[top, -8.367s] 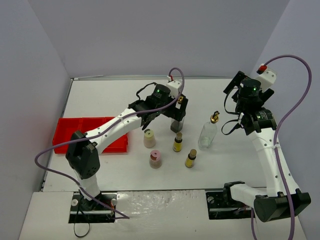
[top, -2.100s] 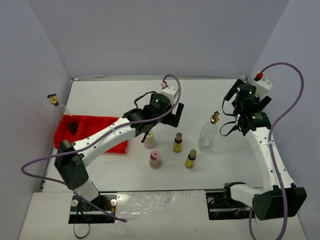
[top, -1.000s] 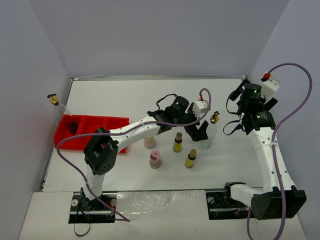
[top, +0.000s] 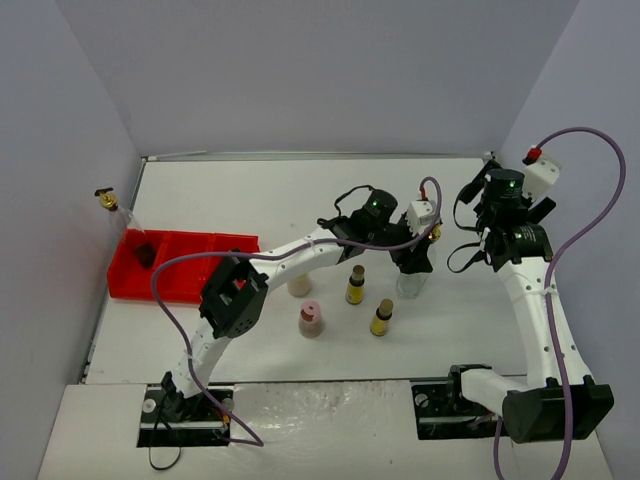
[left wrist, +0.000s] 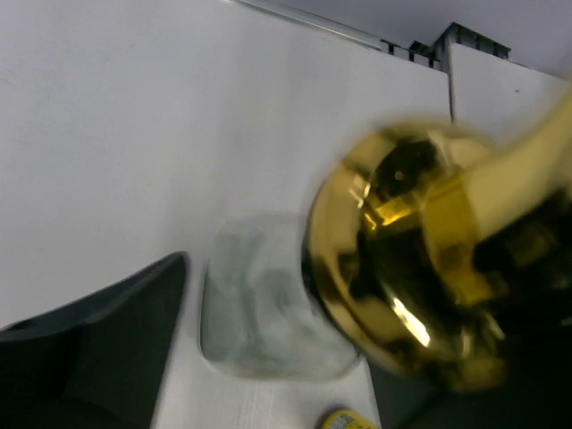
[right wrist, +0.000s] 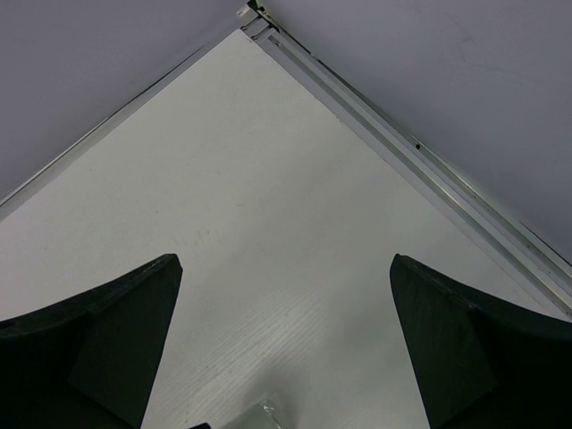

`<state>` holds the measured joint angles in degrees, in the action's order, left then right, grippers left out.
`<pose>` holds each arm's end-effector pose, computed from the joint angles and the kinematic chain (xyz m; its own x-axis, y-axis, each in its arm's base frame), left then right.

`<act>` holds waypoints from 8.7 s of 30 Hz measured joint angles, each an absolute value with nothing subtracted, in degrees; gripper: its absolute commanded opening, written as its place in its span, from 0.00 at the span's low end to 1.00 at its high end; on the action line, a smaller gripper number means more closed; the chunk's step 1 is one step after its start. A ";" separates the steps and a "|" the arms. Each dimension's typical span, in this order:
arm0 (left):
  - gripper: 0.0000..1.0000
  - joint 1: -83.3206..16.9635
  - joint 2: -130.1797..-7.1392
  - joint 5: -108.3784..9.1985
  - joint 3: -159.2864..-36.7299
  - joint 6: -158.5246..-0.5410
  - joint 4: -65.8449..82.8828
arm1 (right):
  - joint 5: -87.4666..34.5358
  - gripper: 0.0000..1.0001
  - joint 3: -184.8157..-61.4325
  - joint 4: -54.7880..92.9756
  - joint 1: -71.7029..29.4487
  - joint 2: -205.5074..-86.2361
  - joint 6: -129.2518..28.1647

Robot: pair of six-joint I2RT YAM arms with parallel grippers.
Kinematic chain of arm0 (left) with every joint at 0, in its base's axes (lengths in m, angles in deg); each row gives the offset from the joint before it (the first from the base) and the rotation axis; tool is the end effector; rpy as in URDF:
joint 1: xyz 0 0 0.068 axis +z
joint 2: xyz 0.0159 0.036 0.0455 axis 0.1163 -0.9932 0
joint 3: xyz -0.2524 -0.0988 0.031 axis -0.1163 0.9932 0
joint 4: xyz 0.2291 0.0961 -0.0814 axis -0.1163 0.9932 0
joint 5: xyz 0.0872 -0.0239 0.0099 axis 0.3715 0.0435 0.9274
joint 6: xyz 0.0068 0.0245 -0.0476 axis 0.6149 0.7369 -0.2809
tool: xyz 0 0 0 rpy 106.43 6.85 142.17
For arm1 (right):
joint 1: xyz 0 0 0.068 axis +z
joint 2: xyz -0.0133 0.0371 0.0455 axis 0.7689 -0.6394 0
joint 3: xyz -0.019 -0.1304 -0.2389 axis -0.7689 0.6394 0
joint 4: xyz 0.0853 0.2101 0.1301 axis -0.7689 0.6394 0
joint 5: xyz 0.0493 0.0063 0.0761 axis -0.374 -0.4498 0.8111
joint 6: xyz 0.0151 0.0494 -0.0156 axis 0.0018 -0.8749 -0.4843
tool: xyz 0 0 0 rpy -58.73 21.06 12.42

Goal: Organize the condiment bottles

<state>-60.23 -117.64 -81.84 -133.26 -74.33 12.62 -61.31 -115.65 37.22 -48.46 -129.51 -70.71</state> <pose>0.2883 -0.4292 0.2844 -0.3004 0.2645 -0.9164 0.9490 -0.0131 -0.3149 0.2505 -0.0084 0.3988 -0.0475 0.4023 -0.9143 0.4876 0.8082 0.3302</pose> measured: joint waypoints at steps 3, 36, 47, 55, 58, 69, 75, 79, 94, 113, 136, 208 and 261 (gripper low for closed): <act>0.00 -60.36 -118.05 -81.87 -133.88 -74.26 12.88 | -61.36 1.00 -115.65 37.23 -48.47 -129.45 -70.69; 0.00 -56.85 -104.52 -48.80 -130.25 -66.25 20.67 | -64.99 1.00 -117.38 39.10 -49.17 -129.05 -72.08; 0.00 -48.70 -86.14 -23.43 -125.71 -65.08 26.72 | -61.65 1.00 -114.19 37.81 -49.17 -128.86 -72.46; 0.00 -42.72 -69.35 -7.45 -115.90 -68.98 31.90 | -57.21 1.00 -111.62 34.80 -49.17 -129.08 -72.39; 0.00 -40.01 -63.70 -3.32 -109.98 -72.40 34.20 | -55.13 1.00 -109.95 33.08 -49.17 -129.11 -72.26; 0.00 -31.66 -47.71 7.76 -94.73 -82.47 44.23 | -47.81 1.00 -104.86 28.89 -49.17 -129.74 -71.81; 0.00 -28.49 -45.18 10.32 -92.14 -86.22 46.22 | -44.53 1.00 -104.54 27.20 -49.15 -129.74 -71.83; 0.00 -25.43 -43.89 10.74 -88.39 -88.15 44.65 | -42.65 1.00 -104.11 26.03 -49.15 -129.74 -71.93; 0.00 0.40 -45.97 -3.21 -81.63 -91.65 37.17 | -40.29 1.00 -103.19 25.11 -49.04 -129.72 -72.05; 0.00 4.86 -55.81 -15.55 -81.32 -92.30 23.45 | -39.76 1.00 -103.02 23.86 -48.98 -129.92 -72.20; 0.00 6.91 -58.33 -17.54 -74.00 -91.60 15.05 | -39.76 1.00 -99.43 22.48 -48.71 -129.89 -72.37; 0.90 -27.80 -48.67 -18.70 -88.80 -104.56 58.64 | -39.88 1.00 -98.76 19.96 -47.44 -131.33 -73.73; 0.00 -52.09 -83.95 -31.66 -89.59 -99.31 34.44 | -49.77 1.00 -99.24 23.63 -41.17 -132.25 -73.09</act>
